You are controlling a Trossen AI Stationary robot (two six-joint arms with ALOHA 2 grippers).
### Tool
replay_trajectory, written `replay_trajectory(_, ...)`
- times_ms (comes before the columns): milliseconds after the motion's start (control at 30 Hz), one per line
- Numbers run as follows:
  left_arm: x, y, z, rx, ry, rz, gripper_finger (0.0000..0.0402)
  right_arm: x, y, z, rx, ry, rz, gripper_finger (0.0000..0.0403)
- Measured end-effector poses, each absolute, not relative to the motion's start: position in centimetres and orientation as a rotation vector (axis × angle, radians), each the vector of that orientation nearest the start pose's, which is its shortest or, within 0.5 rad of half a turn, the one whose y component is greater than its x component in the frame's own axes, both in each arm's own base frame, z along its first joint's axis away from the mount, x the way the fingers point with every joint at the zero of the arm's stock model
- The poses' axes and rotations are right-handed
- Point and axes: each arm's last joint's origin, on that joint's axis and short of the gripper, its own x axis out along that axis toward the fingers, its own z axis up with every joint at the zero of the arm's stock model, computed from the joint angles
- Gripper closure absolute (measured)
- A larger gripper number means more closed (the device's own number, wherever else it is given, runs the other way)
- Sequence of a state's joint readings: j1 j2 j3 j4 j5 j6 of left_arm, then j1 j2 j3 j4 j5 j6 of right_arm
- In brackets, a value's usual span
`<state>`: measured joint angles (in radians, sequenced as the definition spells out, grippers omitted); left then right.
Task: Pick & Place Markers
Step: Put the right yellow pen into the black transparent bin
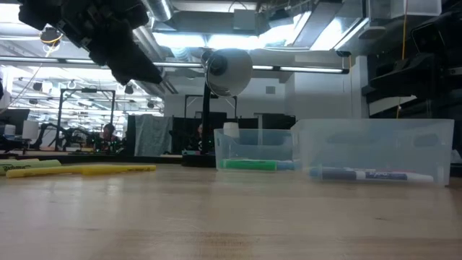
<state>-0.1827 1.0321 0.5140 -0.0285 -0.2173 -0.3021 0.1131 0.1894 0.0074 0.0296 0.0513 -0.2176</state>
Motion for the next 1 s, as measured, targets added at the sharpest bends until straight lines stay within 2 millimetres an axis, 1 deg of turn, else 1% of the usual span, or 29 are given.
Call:
replay_trajectory(167,20.3,-3.3,20.5,-0.278,0.587,0.148,0.0311,10.8,1.1,15.3,-0.230,0.145,0.078,0.0395)
replay_trajectory(300,19.6,-3.1,19.6,-0.380,0.699,0.210,0.0311,10.8,1.1,15.3,-0.229,0.145,0.078,0.0395)
replay_trajectory(400,18.9,-2.9,19.0,-0.441,0.767,0.302,0.0311,10.8,1.1,15.3,-0.230,0.145,0.078,0.0395)
replay_trajectory(533,18.6,-2.7,18.8,-0.534,0.753,0.430,0.0311,10.8,1.1,15.3,-0.229,0.145,0.078,0.0395)
replay_trajectory(667,18.6,-2.5,18.8,-0.534,0.725,0.480,0.0314,10.8,1.1,15.3,-0.229,0.145,0.078,0.0395)
replay_trajectory(767,18.8,-2.5,18.4,-0.529,0.728,0.516,0.0316,10.8,1.1,15.3,-0.230,0.145,0.078,0.0395)
replay_trajectory(833,19.1,-2.5,18.0,-0.534,0.748,0.531,0.0316,10.8,1.1,15.3,-0.230,0.144,0.078,0.0395)
replay_trajectory(1000,19.8,-2.5,16.1,-0.519,0.836,0.589,0.0316,10.8,1.1,15.3,-0.230,0.145,0.078,0.0395)
